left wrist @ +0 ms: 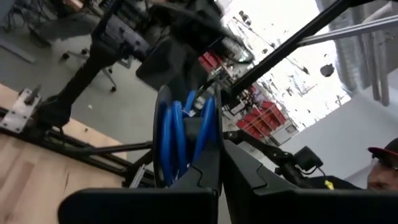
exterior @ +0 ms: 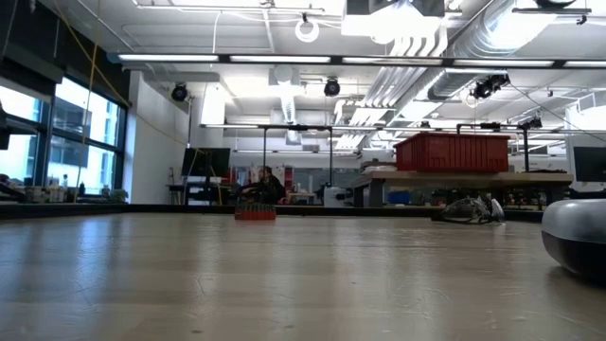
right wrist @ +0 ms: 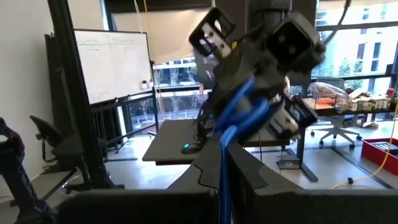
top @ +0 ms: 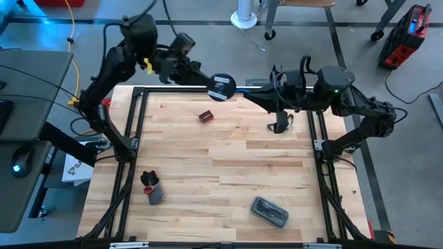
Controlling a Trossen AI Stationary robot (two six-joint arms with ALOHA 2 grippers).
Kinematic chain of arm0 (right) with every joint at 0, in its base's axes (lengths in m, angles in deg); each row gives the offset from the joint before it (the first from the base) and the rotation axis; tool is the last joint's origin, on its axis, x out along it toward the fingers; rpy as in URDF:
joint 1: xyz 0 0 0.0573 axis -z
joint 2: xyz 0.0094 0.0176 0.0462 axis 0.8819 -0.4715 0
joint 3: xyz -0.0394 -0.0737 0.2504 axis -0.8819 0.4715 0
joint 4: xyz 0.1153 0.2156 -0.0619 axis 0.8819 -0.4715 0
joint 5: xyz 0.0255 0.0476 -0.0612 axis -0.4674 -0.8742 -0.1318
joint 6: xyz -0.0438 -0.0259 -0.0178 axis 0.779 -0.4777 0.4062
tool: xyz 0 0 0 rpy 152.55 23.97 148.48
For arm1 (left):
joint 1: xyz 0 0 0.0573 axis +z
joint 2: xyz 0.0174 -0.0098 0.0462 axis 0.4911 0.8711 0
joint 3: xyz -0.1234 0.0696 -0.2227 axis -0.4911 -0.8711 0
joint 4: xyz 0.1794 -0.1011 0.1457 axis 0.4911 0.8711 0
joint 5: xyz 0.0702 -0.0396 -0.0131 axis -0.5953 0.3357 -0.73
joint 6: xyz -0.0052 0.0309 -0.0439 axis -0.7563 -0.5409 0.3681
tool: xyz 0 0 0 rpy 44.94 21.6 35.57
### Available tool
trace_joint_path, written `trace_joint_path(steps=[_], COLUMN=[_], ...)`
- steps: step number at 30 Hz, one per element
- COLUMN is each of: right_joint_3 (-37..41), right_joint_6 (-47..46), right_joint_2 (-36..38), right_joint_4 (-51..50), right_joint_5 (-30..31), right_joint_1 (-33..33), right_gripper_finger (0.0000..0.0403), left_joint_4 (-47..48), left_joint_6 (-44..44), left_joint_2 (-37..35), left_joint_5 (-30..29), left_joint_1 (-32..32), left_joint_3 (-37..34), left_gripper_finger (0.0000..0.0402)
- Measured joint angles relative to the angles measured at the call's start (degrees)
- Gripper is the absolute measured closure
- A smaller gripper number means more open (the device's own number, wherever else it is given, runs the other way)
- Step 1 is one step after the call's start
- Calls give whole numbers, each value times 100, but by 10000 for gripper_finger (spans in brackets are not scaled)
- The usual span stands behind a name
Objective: Coil cords
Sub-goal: Coil the blue wire onto the spool
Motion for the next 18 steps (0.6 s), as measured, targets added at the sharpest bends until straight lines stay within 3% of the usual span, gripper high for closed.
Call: trace_joint_path(steps=[18], right_joint_3=[0], right_joint_6=[0], right_joint_2=[-5], right_joint_4=[32], right_joint_5=[-60], right_joint_1=[-2], right_gripper_finger=[402], left_joint_4=[-9], left_joint_6=[455], left_joint_2=[385], left_joint_5=[401], left_joint_1=[-618], left_joint_3=[-4], left_gripper_finger=[401])
